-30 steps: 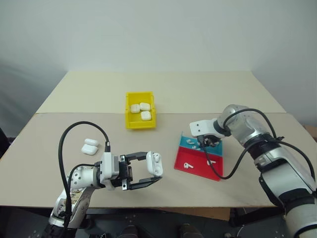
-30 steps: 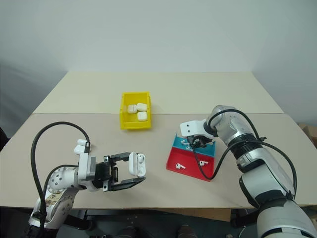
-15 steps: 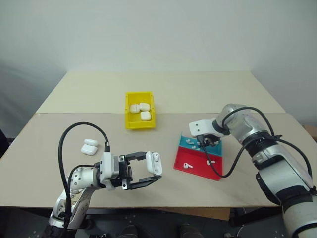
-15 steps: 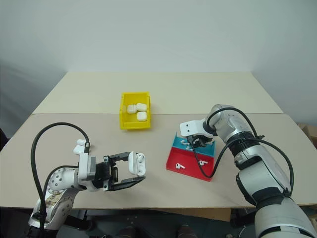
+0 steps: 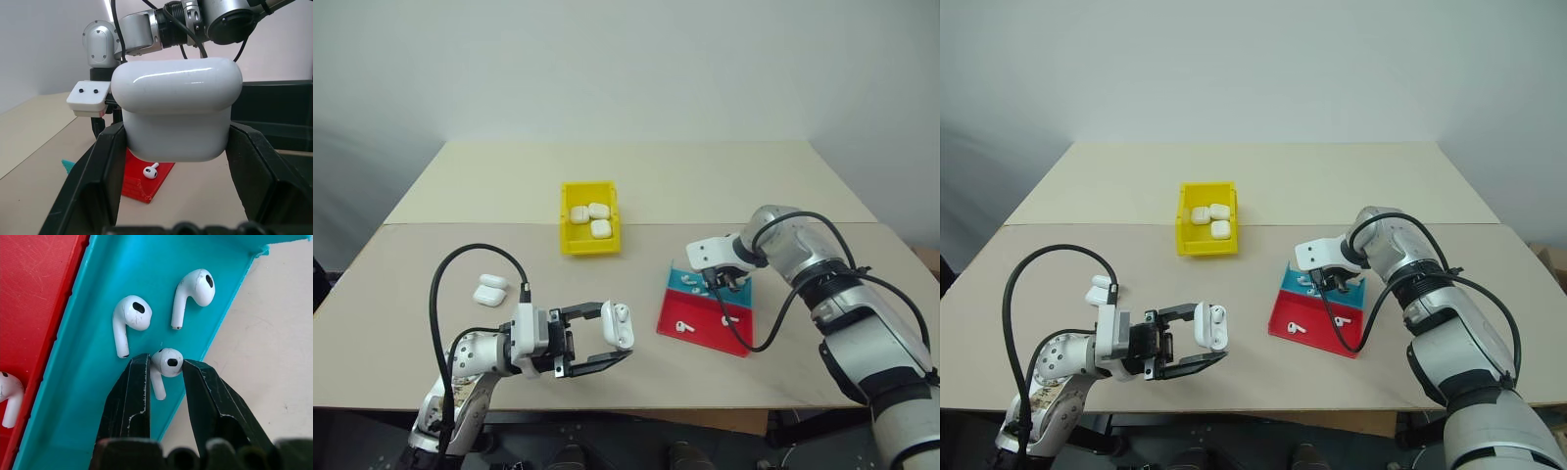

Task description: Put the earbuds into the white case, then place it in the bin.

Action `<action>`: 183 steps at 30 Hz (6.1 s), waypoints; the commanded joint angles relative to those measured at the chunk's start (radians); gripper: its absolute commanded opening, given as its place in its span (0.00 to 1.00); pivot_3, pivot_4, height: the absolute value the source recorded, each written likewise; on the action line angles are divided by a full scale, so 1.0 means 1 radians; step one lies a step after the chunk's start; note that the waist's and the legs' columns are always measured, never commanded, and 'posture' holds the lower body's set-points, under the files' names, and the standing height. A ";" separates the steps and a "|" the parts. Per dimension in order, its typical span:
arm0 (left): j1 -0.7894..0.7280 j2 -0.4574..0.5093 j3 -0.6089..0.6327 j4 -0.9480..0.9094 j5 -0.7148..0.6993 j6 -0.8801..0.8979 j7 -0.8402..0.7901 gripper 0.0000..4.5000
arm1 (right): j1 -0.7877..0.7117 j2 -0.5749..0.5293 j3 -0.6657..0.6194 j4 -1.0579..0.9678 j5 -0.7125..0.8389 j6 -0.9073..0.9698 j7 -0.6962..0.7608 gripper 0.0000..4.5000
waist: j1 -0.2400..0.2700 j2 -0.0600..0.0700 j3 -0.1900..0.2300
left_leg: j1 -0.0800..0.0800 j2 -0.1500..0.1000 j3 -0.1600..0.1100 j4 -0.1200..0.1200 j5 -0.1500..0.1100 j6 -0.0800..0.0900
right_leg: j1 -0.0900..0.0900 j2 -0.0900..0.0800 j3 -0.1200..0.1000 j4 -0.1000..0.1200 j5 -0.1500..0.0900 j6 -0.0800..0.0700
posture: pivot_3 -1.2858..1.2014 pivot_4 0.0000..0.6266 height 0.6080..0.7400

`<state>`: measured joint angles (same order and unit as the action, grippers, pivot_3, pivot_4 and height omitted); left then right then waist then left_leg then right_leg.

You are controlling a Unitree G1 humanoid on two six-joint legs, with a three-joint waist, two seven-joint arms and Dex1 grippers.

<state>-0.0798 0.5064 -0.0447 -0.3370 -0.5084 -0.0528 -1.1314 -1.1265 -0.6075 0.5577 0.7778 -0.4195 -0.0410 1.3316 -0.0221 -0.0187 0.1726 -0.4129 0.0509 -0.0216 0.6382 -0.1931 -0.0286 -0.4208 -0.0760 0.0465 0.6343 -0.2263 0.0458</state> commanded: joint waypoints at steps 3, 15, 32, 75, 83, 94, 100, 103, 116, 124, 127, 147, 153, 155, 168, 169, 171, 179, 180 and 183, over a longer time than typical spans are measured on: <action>-0.016 0.005 0.003 -0.020 -0.002 -0.029 -0.005 0.62 | -0.007 -0.012 -0.015 -0.007 -0.015 -0.024 -0.011 0.28 | 0.000 0.000 0.000 | 0.000 0.000 0.000 0.000 0.000 0.000 | 0.000 0.000 0.000 0.000 0.000 0.000 | 0.52 0.24 1.00; -0.050 -0.007 0.006 -0.012 -0.021 -0.020 0.001 0.62 | 0.050 -0.074 -0.148 -0.212 0.074 0.122 0.000 0.28 | 0.004 0.000 0.000 | 0.000 0.000 0.000 0.000 0.000 0.000 | 0.000 0.000 0.000 0.000 0.000 0.000 | 0.52 0.24 1.00; -0.210 -0.035 0.025 -0.069 -0.190 0.151 0.042 0.62 | 0.393 0.021 -1.080 -1.313 0.880 1.143 -0.245 0.28 | 0.009 0.000 0.000 | 0.001 0.000 -0.002 0.004 0.000 0.000 | 0.002 0.000 0.000 0.006 -0.001 0.001 | 0.52 0.24 1.00; -0.376 -0.091 -0.042 -0.018 -0.141 0.242 0.035 0.62 | 0.765 0.019 -0.799 -1.516 1.585 0.802 -0.634 0.28 | 0.006 -0.001 0.000 | 0.006 0.000 -0.003 0.004 0.000 0.001 | 0.012 0.001 -0.002 -0.004 -0.005 0.008 | 0.52 0.24 1.00; -0.366 -0.094 -0.042 -0.019 -0.137 0.231 0.036 0.62 | 0.791 -0.013 -0.767 -1.505 1.547 0.764 -0.619 0.28 | 0.006 -0.001 0.000 | 0.006 0.000 -0.003 0.004 0.000 0.001 | 0.012 0.001 -0.002 -0.004 -0.005 0.008 | 0.52 0.24 1.00; -0.364 -0.096 -0.040 -0.012 -0.129 0.233 0.039 0.62 | 0.804 -0.012 -0.769 -1.507 1.530 0.707 -0.616 0.48 | 0.007 -0.001 0.000 | 0.005 0.000 -0.003 0.004 0.000 0.001 | 0.012 0.001 -0.002 -0.005 -0.005 0.008 | 0.52 0.24 1.00; -0.369 -0.097 -0.040 -0.003 -0.127 0.233 0.043 0.62 | 0.820 -0.040 -0.784 -1.506 1.547 0.696 -0.588 0.48 | 0.007 -0.001 0.000 | 0.005 0.000 -0.003 0.004 0.000 0.001 | 0.012 0.001 -0.002 -0.005 -0.005 0.008 | 0.52 0.24 1.00; -0.367 -0.095 -0.041 0.010 -0.119 0.224 0.036 0.62 | 0.835 -0.070 -0.830 -1.490 1.590 0.696 -0.558 0.48 | 0.008 -0.001 0.000 | 0.005 0.000 -0.003 0.004 0.000 0.001 | 0.012 0.000 -0.002 -0.005 -0.005 0.008 | 0.52 0.24 1.00; -0.425 -0.137 -0.070 0.125 -0.061 0.184 0.007 0.62 | 0.312 -0.203 -0.672 -1.176 1.589 0.844 -0.462 0.01 | 0.003 0.000 0.002 | 0.006 0.000 -0.003 0.003 0.000 0.002 | 0.011 0.001 -0.002 -0.006 -0.007 0.003 | 0.52 0.24 1.00; -0.453 -0.168 -0.087 0.134 -0.037 0.183 0.018 0.62 | 0.181 -0.135 -0.515 -1.102 1.472 0.887 -0.388 0.01 | 0.010 0.000 0.002 | -0.006 0.000 -0.003 0.003 0.000 0.002 | 0.000 0.001 -0.001 -0.005 0.001 0.004 | 0.52 0.24 1.00; -0.452 -0.168 -0.083 0.128 -0.035 0.181 0.018 0.62 | 0.169 -0.131 -0.473 -1.109 1.409 0.886 -0.360 0.01 | 0.010 0.000 0.002 | -0.007 0.000 -0.003 0.003 0.000 0.002 | -0.001 0.001 -0.002 -0.005 0.002 0.003 | 0.52 0.24 1.00; -0.416 -0.127 -0.048 0.087 -0.059 0.183 0.022 0.62 | 0.250 -0.162 -0.620 -1.136 1.360 0.851 -0.283 0.01 | 0.007 0.000 0.002 | -0.007 0.000 -0.003 0.004 0.000 0.002 | -0.001 0.001 -0.002 -0.005 0.001 0.005 | 0.52 0.24 1.00; -0.403 -0.124 -0.030 0.078 -0.023 0.174 0.078 0.62 | 0.275 -0.145 -0.773 -1.143 1.417 0.808 -0.334 0.01 | 0.008 0.000 0.002 | -0.006 0.000 -0.003 0.004 0.000 0.002 | 0.000 0.001 -0.001 -0.005 0.001 0.005 | 0.52 0.24 1.00; -0.420 -0.134 -0.020 0.079 0.054 0.171 0.184 0.62 | 0.301 -0.138 -0.827 -1.146 1.430 0.810 -0.394 0.01 | 0.009 0.000 0.002 | -0.006 0.000 -0.003 0.004 0.000 0.002 | 0.000 0.001 -0.002 -0.004 0.001 0.005 | 0.52 0.24 1.00; -0.820 -0.301 0.081 0.429 0.437 0.499 0.944 0.62 | 0.584 -0.053 -0.959 -1.318 1.508 0.784 -0.662 0.01 | 0.004 0.000 0.001 | -0.006 -0.002 -0.003 0.004 0.000 0.002 | 0.000 0.001 0.000 -0.004 0.001 0.008 | 0.52 0.24 1.00; -0.829 -0.315 0.084 0.471 0.447 0.477 0.973 0.62 | 0.588 -0.052 -0.952 -1.320 1.506 0.783 -0.669 0.01 | 0.004 0.000 0.001 | -0.006 -0.002 -0.004 0.004 0.000 0.002 | 0.000 0.001 0.000 -0.004 0.002 0.007 | 0.52 0.24 1.00; -0.833 -0.320 0.042 0.543 0.491 0.436 0.986 0.62 | 0.588 -0.056 -0.933 -1.310 1.498 0.787 -0.681 0.01 | 0.004 0.000 0.001 | -0.005 -0.002 -0.004 0.004 0.000 0.002 | 0.000 0.001 0.000 -0.004 0.002 0.007 | 0.52 0.24 1.00; -0.951 -0.342 0.038 0.878 0.552 0.395 1.081 0.62 | 0.602 -0.078 -0.883 -1.313 1.467 0.797 -0.713 0.01 | 0.010 -0.001 0.002 | -0.007 -0.002 -0.004 0.004 0.000 0.002 | 0.000 0.001 -0.001 -0.005 0.002 0.008 | 0.52 0.24 1.00; -0.956 -0.343 0.036 0.898 0.550 0.393 1.067 0.62 | 0.608 -0.079 -0.880 -1.318 1.466 0.797 -0.717 0.01 | 0.010 -0.001 0.002 | -0.007 -0.002 -0.004 0.004 0.000 0.002 | 0.000 0.000 -0.001 -0.005 0.003 0.006 | 0.52 0.24 1.00; -0.971 -0.353 0.038 0.942 0.545 0.394 1.053 0.83 | 0.621 -0.084 -0.875 -1.328 1.462 0.796 -0.726 0.00 | 0.010 -0.001 0.002 | -0.008 -0.003 -0.003 0.004 0.000 0.002 | 0.000 0.000 -0.001 -0.005 0.003 0.006 | 0.52 0.24 1.00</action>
<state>-1.0141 0.1570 -0.0023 0.6053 0.0360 0.3656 -0.0704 -0.4983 -0.6789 -0.3085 -0.5179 1.0405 0.7702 0.6140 -0.0126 -0.0194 0.1742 -0.4207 0.0480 -0.0250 0.6424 -0.1930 -0.0266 -0.4211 -0.0763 0.0458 0.6292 -0.2231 0.0517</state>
